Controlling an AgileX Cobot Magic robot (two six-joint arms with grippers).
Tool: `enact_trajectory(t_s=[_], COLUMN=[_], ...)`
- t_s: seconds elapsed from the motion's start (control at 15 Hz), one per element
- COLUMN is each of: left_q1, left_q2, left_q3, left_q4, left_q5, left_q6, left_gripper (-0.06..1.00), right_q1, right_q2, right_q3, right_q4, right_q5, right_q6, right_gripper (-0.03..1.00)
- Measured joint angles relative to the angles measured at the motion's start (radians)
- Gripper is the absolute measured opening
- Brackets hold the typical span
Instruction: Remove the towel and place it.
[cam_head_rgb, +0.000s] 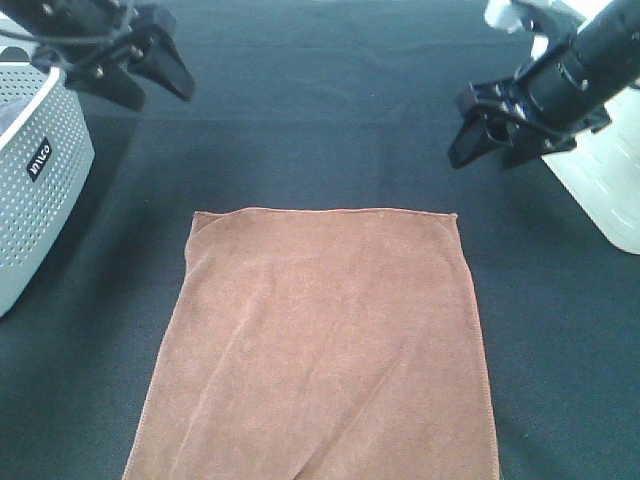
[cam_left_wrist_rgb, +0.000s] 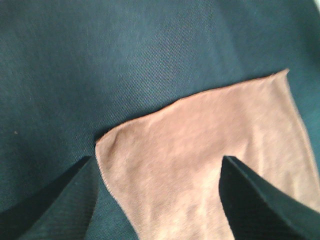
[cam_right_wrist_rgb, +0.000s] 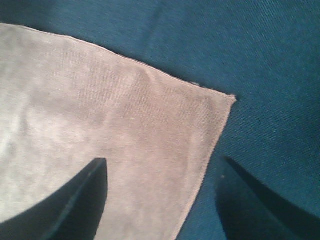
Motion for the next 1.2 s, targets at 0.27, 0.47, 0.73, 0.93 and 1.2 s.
enact_trajectory(t_s=[0.27, 0.47, 0.73, 0.93, 1.2], left_q1=[0.000, 0.000, 0.004, 0.004, 0.004], left_q2=[0.125, 0.170, 0.210, 0.235, 0.283], left_q3=[-0.007, -0.007, -0.007, -0.007, -0.007], left_q4=[0.013, 0.013, 0.077, 0.089, 0.089], left_q5=[0.028, 0.027, 0.036, 0.033, 0.028], left_q6=[0.012, 0.019, 0.033, 0.044, 0.068], left_gripper=[0.65, 0.65, 0.65, 0.65, 0.65], right_q1=[-0.001, -0.001, -0.002, -0.010, -0.034], right_q2=[0.089, 0.157, 0.262, 0.285, 0.303], right_q3=[-0.001, -0.051, -0.088, -0.088, -0.089], right_q4=[0.036, 0.050, 0.069, 0.096, 0.125], right_q5=[-0.085, -0.097, -0.104, -0.125, -0.177], right_q6=[-0.033, -0.034, -0.034, -0.034, -0.035], right_gripper=[0.60, 0.60, 0.60, 0.60, 0.60])
